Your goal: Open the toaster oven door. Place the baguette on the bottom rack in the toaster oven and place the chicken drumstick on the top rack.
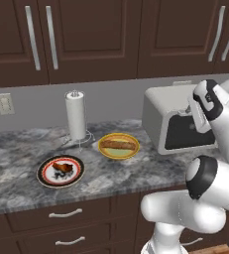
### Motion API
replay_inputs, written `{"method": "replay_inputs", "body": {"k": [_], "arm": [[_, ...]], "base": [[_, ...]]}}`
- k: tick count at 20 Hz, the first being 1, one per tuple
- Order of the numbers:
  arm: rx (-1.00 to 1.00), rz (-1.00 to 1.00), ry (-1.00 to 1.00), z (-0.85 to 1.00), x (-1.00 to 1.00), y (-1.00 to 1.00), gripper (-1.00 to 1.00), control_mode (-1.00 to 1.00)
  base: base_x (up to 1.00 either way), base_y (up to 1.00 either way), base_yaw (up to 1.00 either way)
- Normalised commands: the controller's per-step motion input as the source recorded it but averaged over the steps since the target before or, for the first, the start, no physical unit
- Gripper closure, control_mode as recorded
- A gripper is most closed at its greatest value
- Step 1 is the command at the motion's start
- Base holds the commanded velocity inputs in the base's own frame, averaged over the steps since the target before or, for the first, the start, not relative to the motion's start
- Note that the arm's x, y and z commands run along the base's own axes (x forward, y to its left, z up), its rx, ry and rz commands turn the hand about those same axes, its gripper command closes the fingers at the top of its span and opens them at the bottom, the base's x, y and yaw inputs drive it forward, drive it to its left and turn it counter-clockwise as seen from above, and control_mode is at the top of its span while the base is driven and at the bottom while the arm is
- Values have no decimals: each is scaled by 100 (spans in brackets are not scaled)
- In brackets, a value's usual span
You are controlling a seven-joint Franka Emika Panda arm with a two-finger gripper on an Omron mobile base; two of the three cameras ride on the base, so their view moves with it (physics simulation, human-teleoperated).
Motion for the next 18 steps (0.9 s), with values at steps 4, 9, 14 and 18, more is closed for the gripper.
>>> {"method": "replay_inputs", "body": {"k": [4,9,14,18], "arm": [[0,0,0,-3,25,-18,-100,-100],[0,0,0,-11,24,-16,-100,-100],[0,0,4,-35,7,-14,-100,-100],[0,0,3,-63,-4,-6,-100,-100]], "base": [[0,0,0],[0,0,0],[0,0,0],[0,0,0]]}}
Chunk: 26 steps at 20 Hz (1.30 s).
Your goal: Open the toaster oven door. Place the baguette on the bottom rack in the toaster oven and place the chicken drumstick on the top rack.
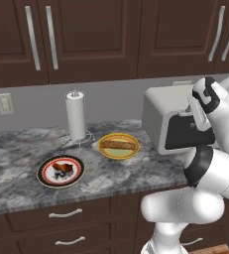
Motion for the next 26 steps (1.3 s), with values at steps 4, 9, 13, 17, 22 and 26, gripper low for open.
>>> {"method": "replay_inputs", "body": {"k": [4,9,13,17,22,26], "arm": [[0,0,10,-57,4,-2,-100,-100],[-3,0,22,-65,-16,-1,-100,-100],[-2,0,29,-80,-28,0,-100,-100],[0,0,16,-74,-35,0,-100,-100],[5,0,-1,-38,-40,-4,-100,-100],[9,0,-12,-15,-49,-7,-100,-100]], "base": [[0,0,0],[0,0,0],[0,0,0],[0,0,0],[0,0,0],[0,0,0]]}}
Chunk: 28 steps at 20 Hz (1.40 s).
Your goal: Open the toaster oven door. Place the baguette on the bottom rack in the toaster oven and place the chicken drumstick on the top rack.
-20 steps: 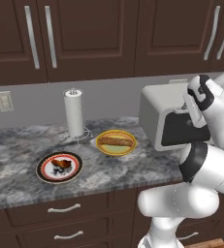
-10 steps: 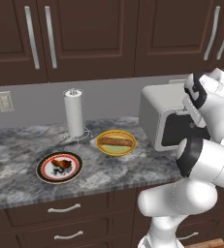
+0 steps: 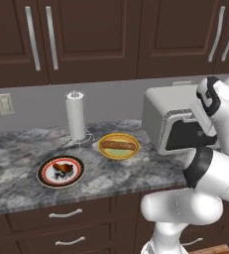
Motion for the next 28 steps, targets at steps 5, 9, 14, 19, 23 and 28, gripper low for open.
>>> {"method": "replay_inputs", "body": {"k": [5,9,14,19,23,28], "arm": [[7,0,-8,6,-29,-12,-100,-100],[0,0,-3,22,-19,-24,-100,-100],[0,0,-5,26,-30,-25,-100,-100],[0,0,-4,42,-25,-30,-100,-100],[0,0,-8,50,-21,-31,-100,-100],[0,0,-10,56,-16,-32,-100,-100]], "base": [[0,0,0],[0,0,0],[0,0,0],[0,0,0],[0,0,0],[0,0,0]]}}
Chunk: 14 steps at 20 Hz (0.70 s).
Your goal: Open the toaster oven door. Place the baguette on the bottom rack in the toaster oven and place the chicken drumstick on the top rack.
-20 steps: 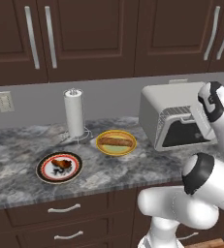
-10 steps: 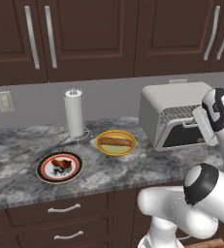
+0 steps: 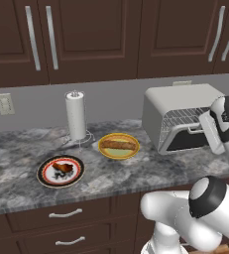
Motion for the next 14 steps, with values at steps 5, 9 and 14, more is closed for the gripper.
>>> {"method": "replay_inputs", "body": {"k": [5,9,14], "arm": [[0,0,-8,59,-18,-33,-100,-100],[0,0,-3,64,-18,-37,-100,-100],[0,5,0,68,-19,-30,-100,-100]], "base": [[0,0,0],[0,0,0],[0,0,0]]}}
